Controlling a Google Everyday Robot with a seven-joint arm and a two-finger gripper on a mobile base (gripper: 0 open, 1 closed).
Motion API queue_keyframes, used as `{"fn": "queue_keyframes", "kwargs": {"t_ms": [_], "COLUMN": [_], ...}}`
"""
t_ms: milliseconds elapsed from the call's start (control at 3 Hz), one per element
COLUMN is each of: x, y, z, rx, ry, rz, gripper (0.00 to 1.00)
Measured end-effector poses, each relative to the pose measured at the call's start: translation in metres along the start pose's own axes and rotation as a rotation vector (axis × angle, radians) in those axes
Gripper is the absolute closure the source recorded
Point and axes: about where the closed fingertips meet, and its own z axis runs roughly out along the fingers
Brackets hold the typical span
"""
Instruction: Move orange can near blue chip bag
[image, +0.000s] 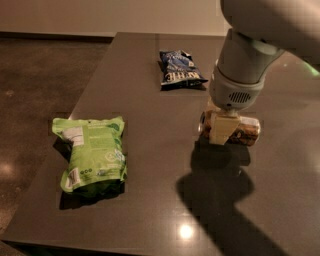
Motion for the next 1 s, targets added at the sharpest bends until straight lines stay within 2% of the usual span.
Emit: {"fn": "queue_keyframes", "kwargs": {"t_ms": [333,1000], "x": [0.009,0.011], "y": [-0.030,-0.090], "z": [-0.002,-0.001], "rx": [0.021,0.023], "ry": [-0.007,-0.033], "rz": [0.044,0.071], "gripper": [1.00,1.00]}}
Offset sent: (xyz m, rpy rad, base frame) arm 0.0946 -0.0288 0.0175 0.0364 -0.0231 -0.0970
